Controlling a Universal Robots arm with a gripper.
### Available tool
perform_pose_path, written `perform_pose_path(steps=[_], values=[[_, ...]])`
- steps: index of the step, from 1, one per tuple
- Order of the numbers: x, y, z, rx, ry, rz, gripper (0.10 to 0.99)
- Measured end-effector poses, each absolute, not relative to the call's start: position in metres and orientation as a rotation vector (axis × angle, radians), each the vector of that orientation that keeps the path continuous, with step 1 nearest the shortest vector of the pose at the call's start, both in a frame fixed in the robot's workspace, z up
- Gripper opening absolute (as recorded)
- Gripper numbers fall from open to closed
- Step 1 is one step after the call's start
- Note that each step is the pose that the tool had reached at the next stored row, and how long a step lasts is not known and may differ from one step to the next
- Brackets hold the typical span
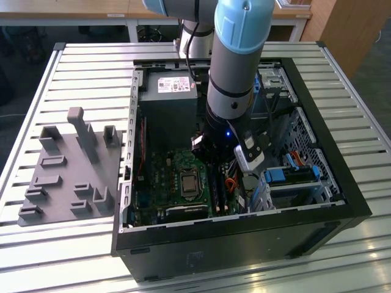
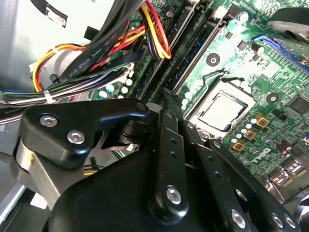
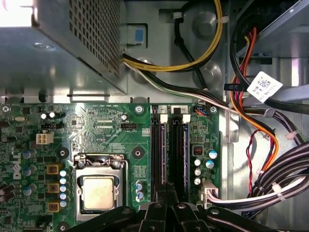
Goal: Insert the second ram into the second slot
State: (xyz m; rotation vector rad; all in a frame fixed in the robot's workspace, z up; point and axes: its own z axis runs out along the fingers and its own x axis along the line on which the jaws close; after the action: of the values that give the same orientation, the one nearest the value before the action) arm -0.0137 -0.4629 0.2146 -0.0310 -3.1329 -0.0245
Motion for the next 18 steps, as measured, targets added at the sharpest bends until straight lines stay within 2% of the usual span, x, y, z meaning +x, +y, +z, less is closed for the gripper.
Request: perform_pose_path(steps=[18], values=[[-0.014, -0.463, 0.237, -0.031, -3.134, -0.029, 0.106]])
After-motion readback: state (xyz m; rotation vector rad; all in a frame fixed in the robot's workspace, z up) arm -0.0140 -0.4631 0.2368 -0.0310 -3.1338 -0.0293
